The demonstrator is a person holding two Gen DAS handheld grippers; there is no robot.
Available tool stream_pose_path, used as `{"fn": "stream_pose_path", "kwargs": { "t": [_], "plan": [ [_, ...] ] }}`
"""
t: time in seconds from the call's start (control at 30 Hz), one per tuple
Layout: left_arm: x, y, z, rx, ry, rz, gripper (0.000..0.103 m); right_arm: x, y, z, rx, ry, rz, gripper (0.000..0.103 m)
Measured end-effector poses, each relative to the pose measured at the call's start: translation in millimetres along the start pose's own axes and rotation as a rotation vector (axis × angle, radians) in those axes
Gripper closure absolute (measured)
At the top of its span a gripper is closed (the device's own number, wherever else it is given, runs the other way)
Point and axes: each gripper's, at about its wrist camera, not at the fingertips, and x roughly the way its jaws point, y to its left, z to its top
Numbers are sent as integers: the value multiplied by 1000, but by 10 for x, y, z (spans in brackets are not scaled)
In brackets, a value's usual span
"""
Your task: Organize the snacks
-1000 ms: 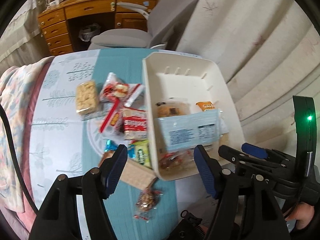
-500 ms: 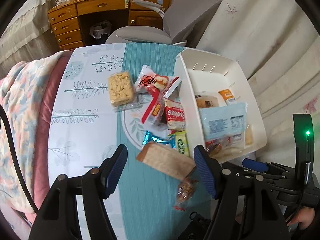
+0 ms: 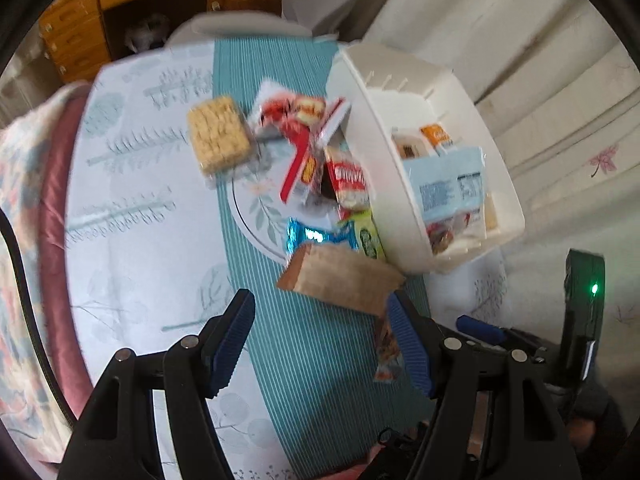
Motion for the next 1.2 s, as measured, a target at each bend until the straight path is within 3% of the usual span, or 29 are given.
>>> {"fn": "stream_pose_path", "kwargs": {
  "t": [0.13,0.37,0.77,0.87,1.2],
  "plan": [
    [262,123,53,-37,114,-34,35,148,-22,-155,69,12,-28,34],
    [629,152,163,-82,216,-56,35,342,-2,-313,125,24,-70,34],
    [1215,193,350,-343,321,-98,35,618,32,-452,112,70,-108,35],
    [1305,176,369,-385,326,-73,35,662,24,-448,98,76,-118,35],
    [1661,124,312,-535,405,-39,31,667,61,-296,-15,-1,-132,35]
  ]
}}
